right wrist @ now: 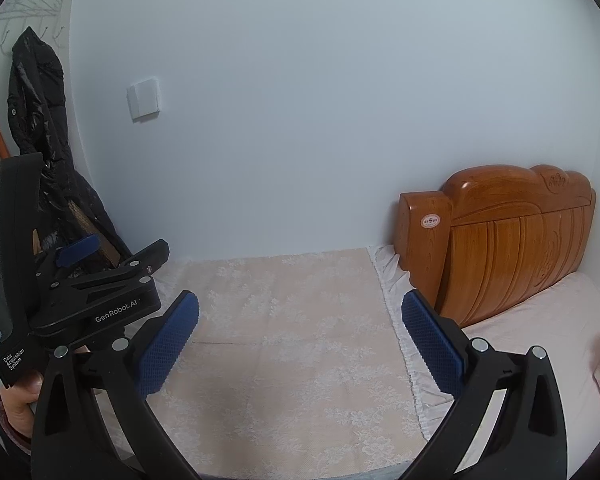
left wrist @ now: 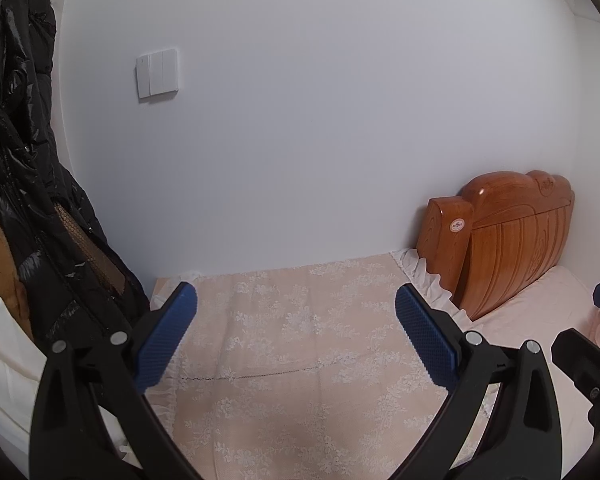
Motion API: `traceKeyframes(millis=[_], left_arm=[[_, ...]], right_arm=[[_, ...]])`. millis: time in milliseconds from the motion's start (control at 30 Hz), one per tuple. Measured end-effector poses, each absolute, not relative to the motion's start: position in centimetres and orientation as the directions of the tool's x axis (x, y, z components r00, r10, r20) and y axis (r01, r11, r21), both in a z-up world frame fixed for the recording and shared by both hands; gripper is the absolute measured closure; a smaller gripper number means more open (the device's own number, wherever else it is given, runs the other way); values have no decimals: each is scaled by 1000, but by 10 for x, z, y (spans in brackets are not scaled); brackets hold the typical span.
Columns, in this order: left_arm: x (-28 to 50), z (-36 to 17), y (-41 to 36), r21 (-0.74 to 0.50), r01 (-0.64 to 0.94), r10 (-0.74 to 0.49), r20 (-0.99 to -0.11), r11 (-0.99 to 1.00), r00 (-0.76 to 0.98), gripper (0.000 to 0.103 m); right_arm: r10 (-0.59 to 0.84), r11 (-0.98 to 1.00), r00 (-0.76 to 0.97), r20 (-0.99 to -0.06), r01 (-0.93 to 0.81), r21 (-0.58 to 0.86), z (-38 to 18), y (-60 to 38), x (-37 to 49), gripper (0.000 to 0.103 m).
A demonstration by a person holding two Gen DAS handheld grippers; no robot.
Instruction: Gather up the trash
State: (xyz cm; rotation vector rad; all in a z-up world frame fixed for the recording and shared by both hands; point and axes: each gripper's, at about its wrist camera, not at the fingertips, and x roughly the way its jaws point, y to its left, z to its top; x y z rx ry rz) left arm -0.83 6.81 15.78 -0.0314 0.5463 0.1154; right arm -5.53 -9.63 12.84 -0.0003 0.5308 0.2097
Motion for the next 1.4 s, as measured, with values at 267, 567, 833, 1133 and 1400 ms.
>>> traceKeyframes(millis=[267, 567, 833, 1133, 1400], left_arm=[[-8, 156, 70, -7, -117, 96, -524, 993, 846, 8], [-7, 156, 71, -4, -118, 98, -532, 993, 841, 8], [-9, 157, 71, -3, -122, 102, -531, 992, 841, 8], [-10, 157, 71, -9, -121, 97, -533, 993, 841, 8], [-8, 155, 71, 0, -123, 104, -530, 992, 841, 8]], right_arm=[[197, 979, 839, -508, -197, 53, 126, -97, -55, 2], [193, 980, 839, -508, -194, 51, 124, -97, -56, 2], [194, 979, 839, -508, -196, 50, 123, -99, -59, 2], [189, 980, 836, -516, -196, 40, 123, -97, -56, 2], [187, 979, 832, -523, -198, 35, 121, -96, -56, 2]])
